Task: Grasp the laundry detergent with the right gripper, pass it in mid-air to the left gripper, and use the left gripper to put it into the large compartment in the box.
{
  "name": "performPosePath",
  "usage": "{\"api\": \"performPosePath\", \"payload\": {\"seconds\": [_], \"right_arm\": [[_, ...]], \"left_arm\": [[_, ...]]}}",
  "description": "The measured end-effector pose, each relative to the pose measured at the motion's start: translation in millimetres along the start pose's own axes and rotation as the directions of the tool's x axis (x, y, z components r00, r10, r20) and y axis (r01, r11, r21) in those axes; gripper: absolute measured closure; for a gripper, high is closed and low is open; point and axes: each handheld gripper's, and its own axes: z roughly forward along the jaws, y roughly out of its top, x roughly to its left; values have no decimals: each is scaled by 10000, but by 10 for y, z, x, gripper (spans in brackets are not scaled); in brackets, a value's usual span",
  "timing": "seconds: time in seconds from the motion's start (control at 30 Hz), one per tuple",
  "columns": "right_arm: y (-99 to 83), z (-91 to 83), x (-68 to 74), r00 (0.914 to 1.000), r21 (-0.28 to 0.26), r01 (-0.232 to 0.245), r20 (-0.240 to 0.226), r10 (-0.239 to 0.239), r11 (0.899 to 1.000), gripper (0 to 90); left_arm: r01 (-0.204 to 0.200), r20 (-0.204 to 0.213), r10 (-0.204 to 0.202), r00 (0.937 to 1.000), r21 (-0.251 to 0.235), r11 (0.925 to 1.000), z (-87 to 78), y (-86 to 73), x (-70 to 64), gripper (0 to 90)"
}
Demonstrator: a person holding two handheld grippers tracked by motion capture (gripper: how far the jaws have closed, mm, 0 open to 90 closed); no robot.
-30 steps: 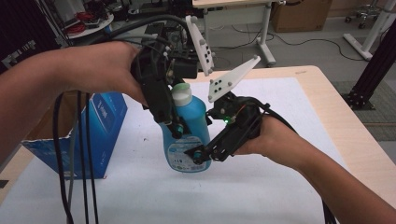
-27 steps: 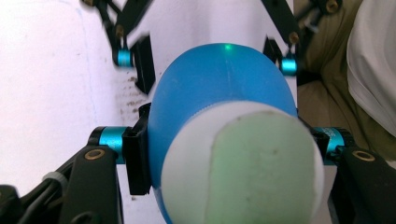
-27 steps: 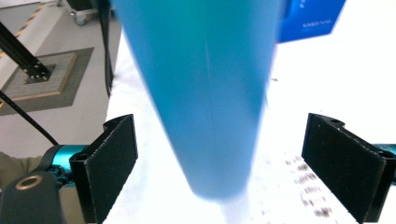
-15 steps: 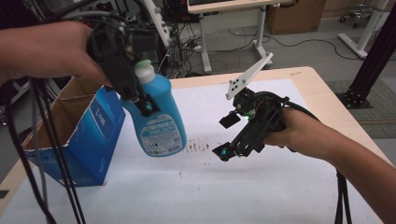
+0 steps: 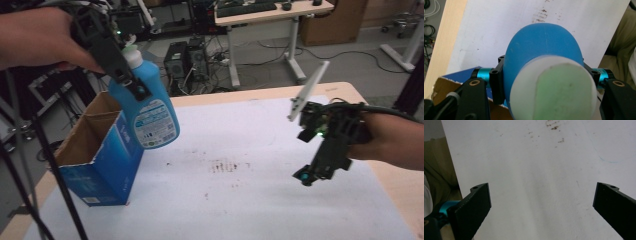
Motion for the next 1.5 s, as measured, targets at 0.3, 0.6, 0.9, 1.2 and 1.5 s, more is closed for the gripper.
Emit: {"api": "performPosePath", "payload": {"seconds": [0.3, 0.6, 0.9, 1.2, 1.5], "right_arm": [[-116, -146, -14, 9992, 981, 241, 308, -272, 9949, 7], [-200, -205, -28, 9990, 1161, 223, 351, -265, 9930, 7], [-226, -269, -35, 9989, 1053, 138, 437, -185, 9943, 8], [-214, -299, -52, 9986, 1108, 59, 517, -117, 9938, 8], [-224, -317, -57, 9980, 1118, -11, 624, -60, 9937, 7]], "left_arm": [[830, 16, -830, 9966, -175, 9964, -211, -183, 110, 379], [1872, -254, -1888, 9817, -543, 9808, -430, -537, 267, 379], [2698, -477, -2740, 9605, -802, 9596, -601, -907, 387, 379], [3038, -701, -3119, 9475, -1066, 9467, -748, -1162, 430, 379], [2974, -1065, -3047, 9465, -788, 9515, -647, -1309, 467, 379]]}}
